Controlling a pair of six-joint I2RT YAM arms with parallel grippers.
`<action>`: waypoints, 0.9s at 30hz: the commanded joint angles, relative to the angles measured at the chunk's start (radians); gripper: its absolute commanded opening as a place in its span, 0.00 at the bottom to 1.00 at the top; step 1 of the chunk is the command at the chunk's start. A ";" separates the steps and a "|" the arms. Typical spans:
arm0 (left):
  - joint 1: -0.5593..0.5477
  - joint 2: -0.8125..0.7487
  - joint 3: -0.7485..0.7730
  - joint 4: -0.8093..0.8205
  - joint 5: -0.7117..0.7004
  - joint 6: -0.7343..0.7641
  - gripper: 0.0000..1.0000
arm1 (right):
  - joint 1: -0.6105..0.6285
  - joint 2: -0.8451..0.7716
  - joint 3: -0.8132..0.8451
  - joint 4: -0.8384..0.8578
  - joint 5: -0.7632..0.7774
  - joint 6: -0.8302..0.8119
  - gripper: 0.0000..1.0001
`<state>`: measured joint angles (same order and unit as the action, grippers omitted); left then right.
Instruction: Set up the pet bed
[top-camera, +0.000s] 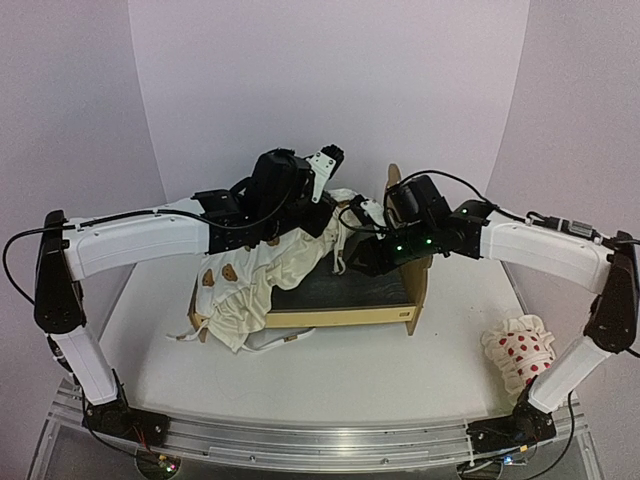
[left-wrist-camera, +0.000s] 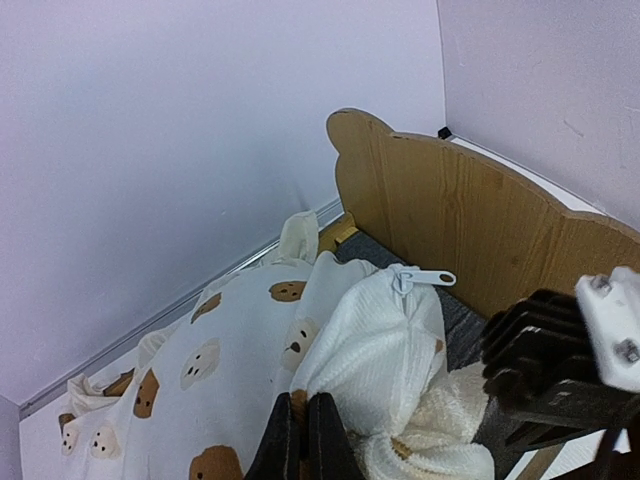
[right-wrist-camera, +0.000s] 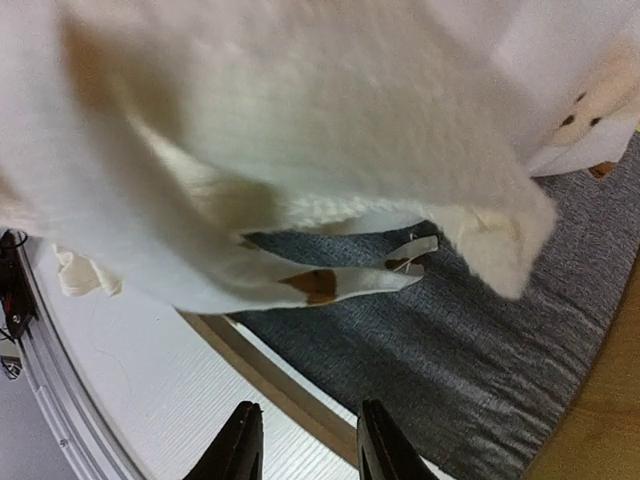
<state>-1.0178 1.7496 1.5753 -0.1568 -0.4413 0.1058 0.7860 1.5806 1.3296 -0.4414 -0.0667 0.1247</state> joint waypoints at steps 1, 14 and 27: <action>0.009 -0.097 -0.007 0.068 -0.032 -0.011 0.00 | 0.002 0.060 0.013 0.142 0.021 -0.066 0.34; 0.031 -0.121 -0.008 0.057 -0.007 -0.016 0.00 | 0.001 0.146 -0.038 0.378 -0.048 -0.116 0.38; 0.039 -0.122 0.002 0.048 0.012 -0.025 0.00 | 0.002 0.205 -0.031 0.455 -0.128 -0.106 0.13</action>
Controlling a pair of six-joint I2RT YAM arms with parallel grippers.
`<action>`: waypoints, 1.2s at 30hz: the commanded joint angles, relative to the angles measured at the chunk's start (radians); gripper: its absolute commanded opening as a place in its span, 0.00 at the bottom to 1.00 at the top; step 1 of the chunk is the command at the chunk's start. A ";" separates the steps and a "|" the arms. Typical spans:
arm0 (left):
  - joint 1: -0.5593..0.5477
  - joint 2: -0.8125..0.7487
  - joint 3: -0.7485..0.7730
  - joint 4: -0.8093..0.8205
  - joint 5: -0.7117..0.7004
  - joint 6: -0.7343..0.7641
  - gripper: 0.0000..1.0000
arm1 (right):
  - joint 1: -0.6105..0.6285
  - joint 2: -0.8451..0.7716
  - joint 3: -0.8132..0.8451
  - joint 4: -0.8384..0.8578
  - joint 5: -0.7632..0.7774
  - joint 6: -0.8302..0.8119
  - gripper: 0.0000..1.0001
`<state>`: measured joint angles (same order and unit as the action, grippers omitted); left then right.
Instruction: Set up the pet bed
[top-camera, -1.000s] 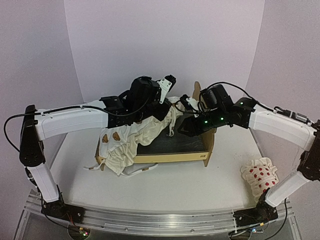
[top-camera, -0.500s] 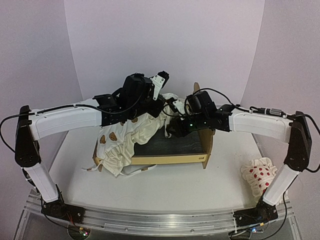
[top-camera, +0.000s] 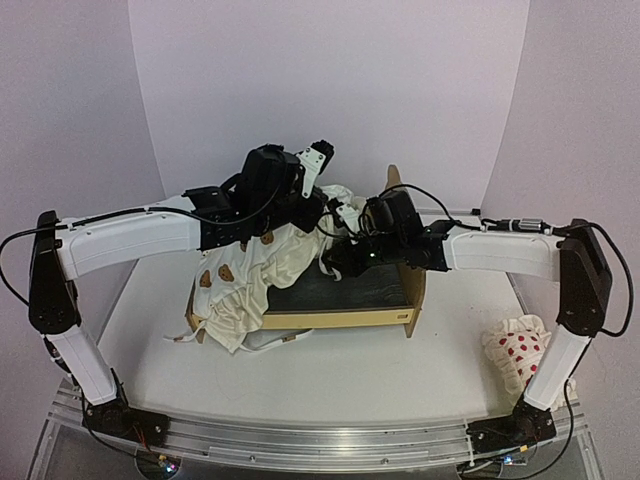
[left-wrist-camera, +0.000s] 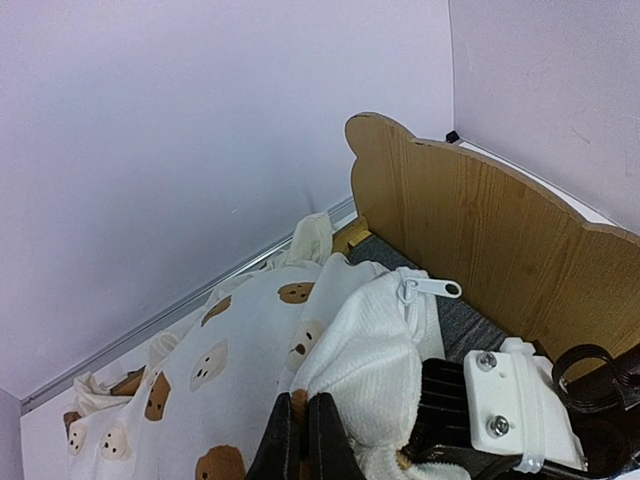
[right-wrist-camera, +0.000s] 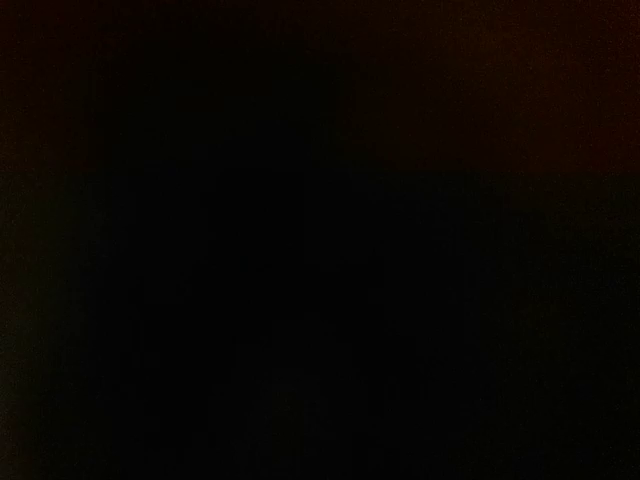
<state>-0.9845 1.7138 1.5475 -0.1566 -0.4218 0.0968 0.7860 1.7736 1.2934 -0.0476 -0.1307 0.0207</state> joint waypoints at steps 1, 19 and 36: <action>0.006 -0.086 0.031 0.047 -0.008 -0.017 0.00 | 0.001 0.004 -0.003 0.071 -0.079 0.008 0.09; 0.012 -0.120 -0.013 0.072 0.063 -0.020 0.00 | 0.003 -0.298 -0.051 0.001 -0.274 0.323 0.00; 0.012 -0.123 -0.085 0.076 0.178 -0.045 0.00 | 0.008 -0.343 -0.124 -0.283 -0.435 0.432 0.01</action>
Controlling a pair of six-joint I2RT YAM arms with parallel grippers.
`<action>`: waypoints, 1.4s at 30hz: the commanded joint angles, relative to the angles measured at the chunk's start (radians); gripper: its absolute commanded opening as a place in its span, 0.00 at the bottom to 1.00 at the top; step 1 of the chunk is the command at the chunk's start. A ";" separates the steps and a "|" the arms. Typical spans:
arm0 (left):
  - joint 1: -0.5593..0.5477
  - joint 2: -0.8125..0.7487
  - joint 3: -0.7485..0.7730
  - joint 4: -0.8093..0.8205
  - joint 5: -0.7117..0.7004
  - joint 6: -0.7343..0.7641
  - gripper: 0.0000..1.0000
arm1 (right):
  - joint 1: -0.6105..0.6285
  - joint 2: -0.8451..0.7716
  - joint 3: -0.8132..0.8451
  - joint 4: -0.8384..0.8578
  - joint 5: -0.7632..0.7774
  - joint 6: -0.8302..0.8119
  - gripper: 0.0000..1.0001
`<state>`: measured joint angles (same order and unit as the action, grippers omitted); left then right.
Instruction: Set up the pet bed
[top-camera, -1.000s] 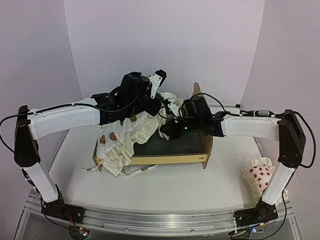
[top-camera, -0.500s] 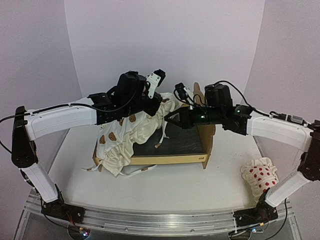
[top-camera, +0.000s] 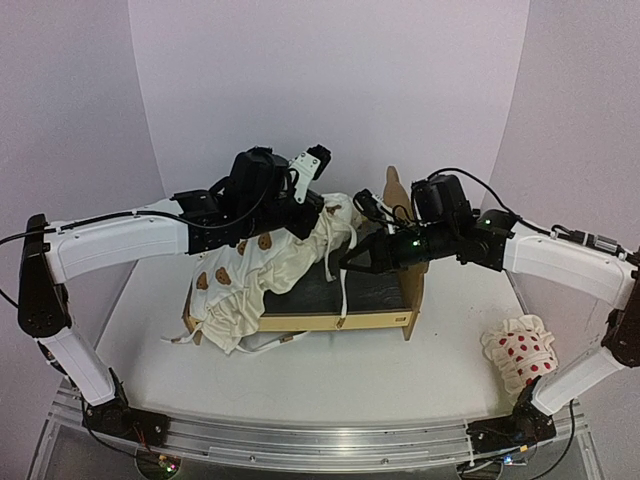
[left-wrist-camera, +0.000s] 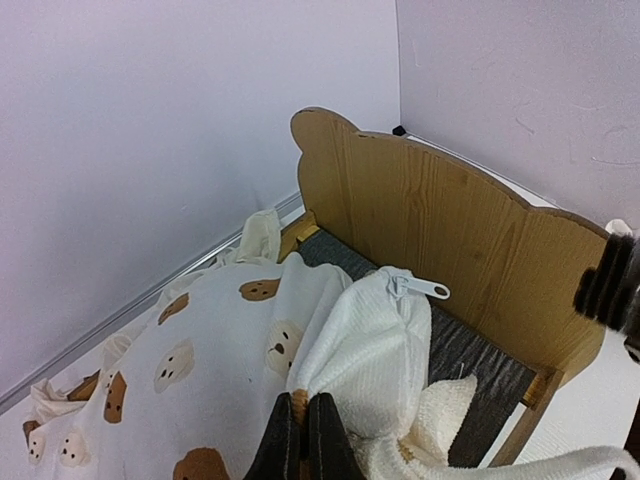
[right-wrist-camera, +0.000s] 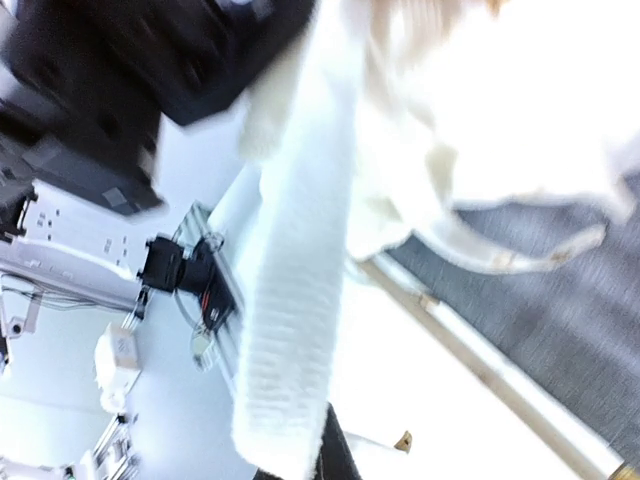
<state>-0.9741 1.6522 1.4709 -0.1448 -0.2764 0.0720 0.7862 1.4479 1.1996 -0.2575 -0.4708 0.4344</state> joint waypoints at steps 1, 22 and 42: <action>0.002 -0.060 -0.011 0.067 0.037 -0.021 0.00 | 0.011 -0.009 -0.036 -0.090 -0.099 0.003 0.05; 0.001 -0.110 -0.067 0.085 0.055 -0.021 0.00 | 0.019 0.053 0.045 -0.176 0.542 -0.404 0.45; 0.001 -0.133 -0.059 0.083 0.052 -0.019 0.00 | 0.017 0.292 -0.019 0.234 0.235 -0.631 0.47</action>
<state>-0.9738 1.6065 1.3926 -0.1057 -0.2118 0.0525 0.8021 1.7171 1.1698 -0.1083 -0.1557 -0.1466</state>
